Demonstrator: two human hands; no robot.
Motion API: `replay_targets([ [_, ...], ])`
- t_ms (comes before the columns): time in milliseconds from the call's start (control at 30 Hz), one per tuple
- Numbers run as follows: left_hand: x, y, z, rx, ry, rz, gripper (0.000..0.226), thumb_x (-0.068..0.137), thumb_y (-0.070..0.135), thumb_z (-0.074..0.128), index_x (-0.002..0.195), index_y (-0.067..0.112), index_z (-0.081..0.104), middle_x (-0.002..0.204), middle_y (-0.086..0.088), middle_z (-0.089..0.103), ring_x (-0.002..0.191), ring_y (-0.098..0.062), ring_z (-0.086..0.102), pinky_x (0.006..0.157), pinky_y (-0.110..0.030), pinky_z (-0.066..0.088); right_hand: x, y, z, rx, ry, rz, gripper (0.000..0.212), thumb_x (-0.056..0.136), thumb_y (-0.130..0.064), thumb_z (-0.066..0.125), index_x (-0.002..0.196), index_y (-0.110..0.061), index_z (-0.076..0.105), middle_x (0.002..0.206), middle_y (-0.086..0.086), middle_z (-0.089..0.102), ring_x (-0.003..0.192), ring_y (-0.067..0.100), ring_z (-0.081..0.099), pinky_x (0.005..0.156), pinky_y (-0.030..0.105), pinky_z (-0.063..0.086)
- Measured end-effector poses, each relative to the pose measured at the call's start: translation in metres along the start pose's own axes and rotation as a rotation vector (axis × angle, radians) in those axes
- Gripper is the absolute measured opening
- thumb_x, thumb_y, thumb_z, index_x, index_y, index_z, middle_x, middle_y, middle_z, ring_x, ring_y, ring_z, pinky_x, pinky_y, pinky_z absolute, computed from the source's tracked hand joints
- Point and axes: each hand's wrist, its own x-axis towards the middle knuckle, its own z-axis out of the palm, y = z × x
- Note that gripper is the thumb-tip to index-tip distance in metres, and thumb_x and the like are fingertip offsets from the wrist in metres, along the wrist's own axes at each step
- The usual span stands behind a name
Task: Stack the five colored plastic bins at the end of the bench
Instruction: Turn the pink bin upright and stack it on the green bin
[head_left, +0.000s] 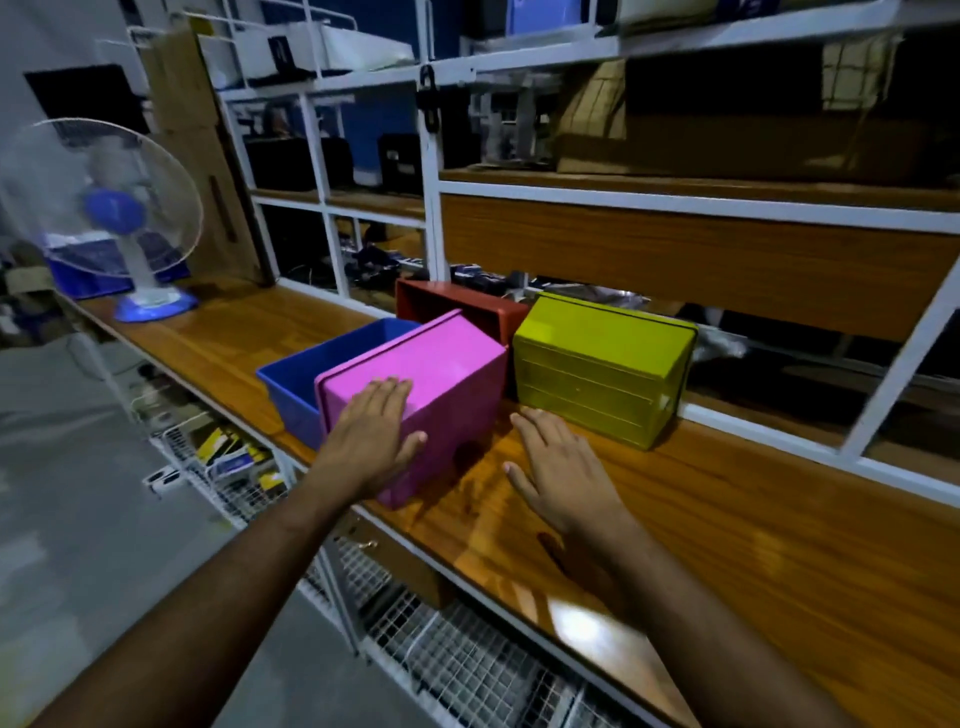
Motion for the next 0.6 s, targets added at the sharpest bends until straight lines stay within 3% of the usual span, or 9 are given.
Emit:
replay_targets([
  [133, 0.068, -0.050, 0.005, 0.036, -0.092, -0.091, 0.082, 0.091, 0.048, 0.052, 0.152, 0.006, 0.018, 0.157, -0.023, 0.023, 0.145, -0.038, 0.021, 0.119, -0.043, 0.013, 0.030, -0.009, 0.009, 0.004, 0.023, 0.039, 0.068, 0.092, -0.054, 0.033, 0.150, -0.020, 0.029, 0.155, 0.002, 0.034, 0.143, 0.019, 0.030, 0.110, 0.039, 0.037],
  [200, 0.099, -0.072, 0.009, -0.029, -0.200, -0.207, 0.078, 0.090, 0.049, 0.052, 0.148, 0.005, 0.024, 0.152, -0.026, 0.031, 0.139, -0.042, 0.030, 0.115, -0.047, 0.022, 0.048, -0.012, 0.013, 0.049, 0.049, 0.076, 0.065, 0.094, -0.050, 0.040, 0.150, -0.019, 0.030, 0.153, 0.003, 0.037, 0.141, 0.019, 0.032, 0.111, 0.039, 0.036],
  [267, 0.122, -0.087, 0.011, -0.153, -0.236, -0.249, 0.059, 0.088, 0.042, 0.052, 0.132, 0.003, 0.040, 0.135, -0.027, 0.050, 0.123, -0.044, 0.048, 0.101, -0.049, 0.039, 0.065, -0.016, 0.016, 0.142, 0.085, 0.143, 0.063, 0.094, -0.047, 0.044, 0.148, -0.015, 0.034, 0.147, 0.006, 0.044, 0.137, 0.022, 0.037, 0.112, 0.038, 0.035],
  [333, 0.138, -0.097, 0.008, -0.244, -0.249, -0.194, 0.036, 0.089, 0.029, 0.050, 0.113, 0.002, 0.053, 0.121, -0.027, 0.060, 0.108, -0.041, 0.057, 0.085, -0.042, 0.044, 0.086, -0.027, 0.020, 0.270, 0.106, 0.219, 0.062, 0.093, -0.045, 0.045, 0.145, -0.012, 0.039, 0.141, 0.009, 0.050, 0.131, 0.023, 0.045, 0.110, 0.034, 0.035],
  [400, 0.148, -0.097, 0.000, -0.360, -0.258, -0.141, 0.025, 0.085, 0.020, 0.051, 0.099, 0.005, 0.064, 0.108, -0.022, 0.068, 0.098, -0.036, 0.063, 0.077, -0.038, 0.046, 0.109, -0.038, 0.022, 0.362, 0.125, 0.273, 0.059, 0.092, -0.042, 0.049, 0.140, -0.008, 0.046, 0.129, 0.011, 0.058, 0.118, 0.023, 0.055, 0.100, 0.026, 0.038],
  [467, 0.146, -0.086, -0.010, -0.555, -0.302, -0.104, 0.028, 0.075, 0.018, 0.055, 0.095, 0.010, 0.073, 0.094, -0.013, 0.074, 0.087, -0.029, 0.067, 0.076, -0.037, 0.052, 0.129, -0.051, 0.025, 0.512, 0.191, 0.388, 0.057, 0.088, -0.042, 0.053, 0.134, -0.007, 0.054, 0.110, 0.007, 0.065, 0.096, 0.018, 0.060, 0.086, 0.023, 0.041],
  [533, 0.142, -0.074, -0.012, -0.776, -0.378, -0.075, 0.025, 0.074, 0.015, 0.061, 0.094, 0.017, 0.075, 0.081, -0.007, 0.074, 0.069, -0.020, 0.065, 0.066, -0.035, 0.055, 0.151, -0.064, 0.034, 0.661, 0.270, 0.587, 0.053, 0.086, -0.045, 0.052, 0.125, -0.009, 0.061, 0.089, 0.002, 0.064, 0.078, 0.017, 0.060, 0.075, 0.034, 0.051],
  [600, 0.127, -0.043, -0.012, -0.961, -0.479, -0.034, 0.020, 0.080, 0.007, 0.064, 0.097, 0.015, 0.071, 0.067, -0.006, 0.064, 0.050, -0.013, 0.054, 0.043, -0.025, 0.047, 0.153, -0.061, 0.040, 0.816, 0.287, 0.712, 0.034, 0.093, -0.038, 0.053, 0.103, -0.008, 0.066, 0.068, 0.004, 0.059, 0.057, 0.021, 0.057, 0.056, 0.040, 0.052],
])
